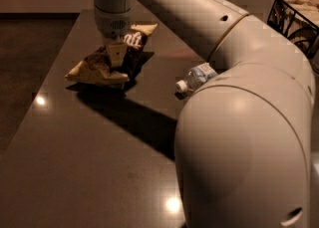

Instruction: Pick brown chip bag

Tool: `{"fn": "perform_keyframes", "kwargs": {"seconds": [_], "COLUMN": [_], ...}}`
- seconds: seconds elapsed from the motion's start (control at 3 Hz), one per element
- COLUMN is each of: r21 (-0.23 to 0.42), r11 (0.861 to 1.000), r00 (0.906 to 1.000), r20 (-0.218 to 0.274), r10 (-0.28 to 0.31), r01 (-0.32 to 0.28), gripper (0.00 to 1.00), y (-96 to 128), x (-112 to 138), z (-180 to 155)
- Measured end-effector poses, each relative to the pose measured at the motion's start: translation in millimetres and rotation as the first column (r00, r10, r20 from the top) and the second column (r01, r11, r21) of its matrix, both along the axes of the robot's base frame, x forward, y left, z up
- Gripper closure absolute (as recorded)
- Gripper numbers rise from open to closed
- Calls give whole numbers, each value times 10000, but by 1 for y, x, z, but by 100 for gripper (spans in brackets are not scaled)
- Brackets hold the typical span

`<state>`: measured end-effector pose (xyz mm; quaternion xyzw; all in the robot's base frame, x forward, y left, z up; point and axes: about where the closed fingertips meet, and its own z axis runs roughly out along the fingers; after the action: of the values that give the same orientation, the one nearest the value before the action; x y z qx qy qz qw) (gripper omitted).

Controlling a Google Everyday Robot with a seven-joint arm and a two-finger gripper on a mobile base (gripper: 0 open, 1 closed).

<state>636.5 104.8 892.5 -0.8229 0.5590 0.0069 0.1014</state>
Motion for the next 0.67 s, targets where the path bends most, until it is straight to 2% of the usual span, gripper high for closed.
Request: {"fn": "perform_keyframes", "kwargs": {"seconds": [0.33, 0.67], "r21": [678, 1537], "r11": [9977, 9881], "r00": [9995, 9985], "r20": [298, 530], "r10": [-67, -143], "r01": [46, 60], "gripper": [93, 100], "y": [-5, -13], "x": [-5, -10], "z": [41, 86]}}
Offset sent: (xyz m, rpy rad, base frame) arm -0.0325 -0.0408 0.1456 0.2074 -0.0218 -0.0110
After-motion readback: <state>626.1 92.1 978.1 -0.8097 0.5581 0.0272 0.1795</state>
